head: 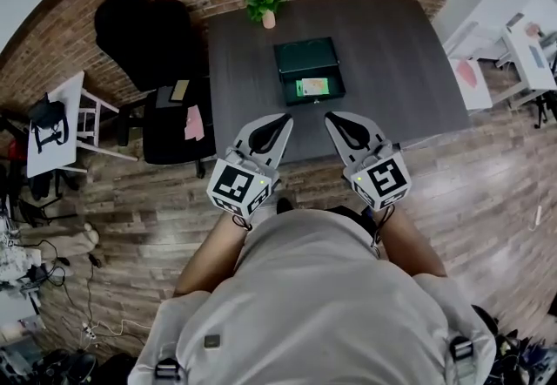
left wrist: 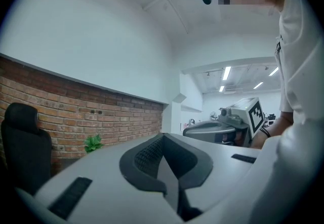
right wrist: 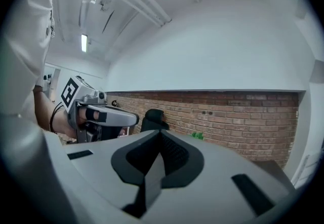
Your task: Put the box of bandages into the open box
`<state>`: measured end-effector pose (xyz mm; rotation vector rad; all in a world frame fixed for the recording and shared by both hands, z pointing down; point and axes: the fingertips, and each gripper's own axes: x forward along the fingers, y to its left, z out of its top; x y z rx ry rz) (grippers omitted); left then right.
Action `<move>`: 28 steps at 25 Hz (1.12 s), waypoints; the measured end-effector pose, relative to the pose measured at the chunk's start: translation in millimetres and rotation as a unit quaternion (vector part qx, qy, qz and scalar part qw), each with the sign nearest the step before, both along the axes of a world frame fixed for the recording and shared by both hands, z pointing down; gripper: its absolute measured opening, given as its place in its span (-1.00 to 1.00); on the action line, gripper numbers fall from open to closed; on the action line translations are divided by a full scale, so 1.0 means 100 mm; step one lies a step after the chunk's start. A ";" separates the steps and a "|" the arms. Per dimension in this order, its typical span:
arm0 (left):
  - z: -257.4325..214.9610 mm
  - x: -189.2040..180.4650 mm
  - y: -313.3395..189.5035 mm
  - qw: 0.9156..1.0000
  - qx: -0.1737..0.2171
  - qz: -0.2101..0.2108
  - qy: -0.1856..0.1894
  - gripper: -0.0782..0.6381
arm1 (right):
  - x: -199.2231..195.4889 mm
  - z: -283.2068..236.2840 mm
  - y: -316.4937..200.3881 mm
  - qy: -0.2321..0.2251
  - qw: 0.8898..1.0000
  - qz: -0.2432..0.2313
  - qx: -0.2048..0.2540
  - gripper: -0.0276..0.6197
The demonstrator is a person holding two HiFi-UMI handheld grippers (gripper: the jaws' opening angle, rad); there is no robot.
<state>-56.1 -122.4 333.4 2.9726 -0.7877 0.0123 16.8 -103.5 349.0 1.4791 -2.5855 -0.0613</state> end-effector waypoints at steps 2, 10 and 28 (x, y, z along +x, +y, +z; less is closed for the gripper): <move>0.00 0.12 0.13 1.000 -0.003 -0.002 -0.001 -0.74 | 0.12 0.01 0.13 -0.001 1.000 -0.006 -0.001 -0.85; 0.03 0.79 0.83 1.000 -0.015 -0.017 -0.006 -0.74 | 0.82 -0.01 0.80 -0.005 1.000 -0.030 -0.003 -0.85; 0.12 0.90 2.21 0.998 -0.017 -0.045 -0.029 -0.74 | 0.93 0.12 2.11 -0.028 0.998 -0.063 -0.004 -0.85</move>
